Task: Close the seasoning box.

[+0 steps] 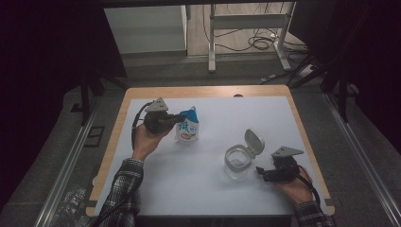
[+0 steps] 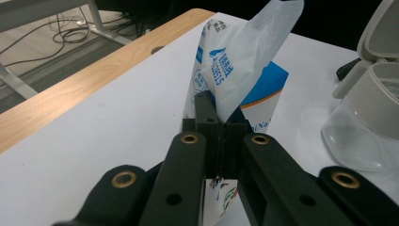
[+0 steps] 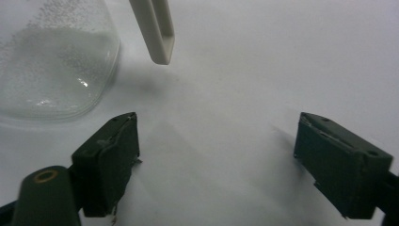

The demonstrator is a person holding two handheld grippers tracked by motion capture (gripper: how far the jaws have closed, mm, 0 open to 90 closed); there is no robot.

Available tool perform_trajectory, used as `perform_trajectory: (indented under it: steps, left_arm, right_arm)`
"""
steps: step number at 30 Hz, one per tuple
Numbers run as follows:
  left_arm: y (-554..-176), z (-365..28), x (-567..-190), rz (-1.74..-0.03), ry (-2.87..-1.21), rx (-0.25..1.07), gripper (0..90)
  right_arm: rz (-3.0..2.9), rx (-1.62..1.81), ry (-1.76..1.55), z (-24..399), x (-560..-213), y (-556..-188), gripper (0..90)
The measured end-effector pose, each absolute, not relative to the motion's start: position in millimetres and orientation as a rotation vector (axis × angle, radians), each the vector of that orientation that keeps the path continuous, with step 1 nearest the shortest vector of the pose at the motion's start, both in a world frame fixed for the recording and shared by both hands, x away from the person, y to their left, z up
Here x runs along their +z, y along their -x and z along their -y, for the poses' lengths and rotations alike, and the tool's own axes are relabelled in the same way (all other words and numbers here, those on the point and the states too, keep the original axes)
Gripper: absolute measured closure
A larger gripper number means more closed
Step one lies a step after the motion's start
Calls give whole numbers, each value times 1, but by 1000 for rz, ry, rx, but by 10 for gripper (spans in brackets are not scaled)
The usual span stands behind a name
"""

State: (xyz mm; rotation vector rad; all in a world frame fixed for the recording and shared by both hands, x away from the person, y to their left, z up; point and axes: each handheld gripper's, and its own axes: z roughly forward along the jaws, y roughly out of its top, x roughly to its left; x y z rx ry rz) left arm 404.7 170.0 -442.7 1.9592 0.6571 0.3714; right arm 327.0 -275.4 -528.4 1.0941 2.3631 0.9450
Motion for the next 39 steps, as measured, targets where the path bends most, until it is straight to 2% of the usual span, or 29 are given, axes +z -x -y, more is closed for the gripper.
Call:
perform_trajectory:
  steps: [13,25,32,39]
  left_arm:
    - [-387,-166,-429,-662,-1972,390,900]
    - [-363,-162,-425,-672,-1988,376,900]
    - [-350,-159,-424,-657,-1988,365,900]
    - [-336,-157,-422,-649,-1977,356,900]
  right_arm:
    - [-2410,988,-1113,277,-522,-320,345]
    - [-2428,1019,-1113,275,-516,-298,347]
    - [-2462,1114,-1083,274,-510,-286,424]
    - [-2522,1147,-1047,269,-509,-277,452]
